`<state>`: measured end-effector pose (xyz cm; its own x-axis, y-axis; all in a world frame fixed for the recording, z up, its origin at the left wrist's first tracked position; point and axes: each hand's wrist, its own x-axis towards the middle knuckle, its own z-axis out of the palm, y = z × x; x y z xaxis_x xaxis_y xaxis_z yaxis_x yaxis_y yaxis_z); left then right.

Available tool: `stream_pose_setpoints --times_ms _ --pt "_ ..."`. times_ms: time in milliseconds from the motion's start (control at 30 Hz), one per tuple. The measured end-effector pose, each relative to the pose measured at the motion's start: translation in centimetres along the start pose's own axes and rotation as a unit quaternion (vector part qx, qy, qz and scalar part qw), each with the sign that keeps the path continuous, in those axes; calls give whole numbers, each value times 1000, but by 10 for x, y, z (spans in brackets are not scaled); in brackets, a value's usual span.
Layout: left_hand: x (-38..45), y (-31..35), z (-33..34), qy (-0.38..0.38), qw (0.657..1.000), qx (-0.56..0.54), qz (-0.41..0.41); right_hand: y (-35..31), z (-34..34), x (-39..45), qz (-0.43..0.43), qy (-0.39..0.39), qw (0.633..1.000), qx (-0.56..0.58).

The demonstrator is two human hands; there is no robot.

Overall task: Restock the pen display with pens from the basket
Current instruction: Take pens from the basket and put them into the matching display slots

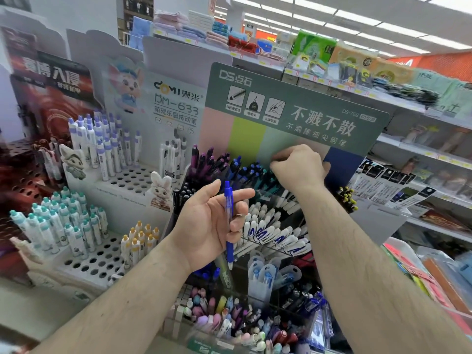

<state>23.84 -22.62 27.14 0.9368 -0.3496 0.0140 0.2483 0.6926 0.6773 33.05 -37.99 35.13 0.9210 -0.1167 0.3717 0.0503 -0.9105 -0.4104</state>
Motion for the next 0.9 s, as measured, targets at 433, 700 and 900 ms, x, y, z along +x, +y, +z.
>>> stream_pose_setpoints --times_ms 433,700,900 --pt "-6 -12 5 26 996 78 -13 -18 -6 22 66 -133 988 -42" --pt "-18 -10 0 37 989 144 24 -29 -22 -64 -43 -7 984 171" --pt "-29 -13 -12 41 962 260 69 -18 8 -119 -45 -101 971 213"
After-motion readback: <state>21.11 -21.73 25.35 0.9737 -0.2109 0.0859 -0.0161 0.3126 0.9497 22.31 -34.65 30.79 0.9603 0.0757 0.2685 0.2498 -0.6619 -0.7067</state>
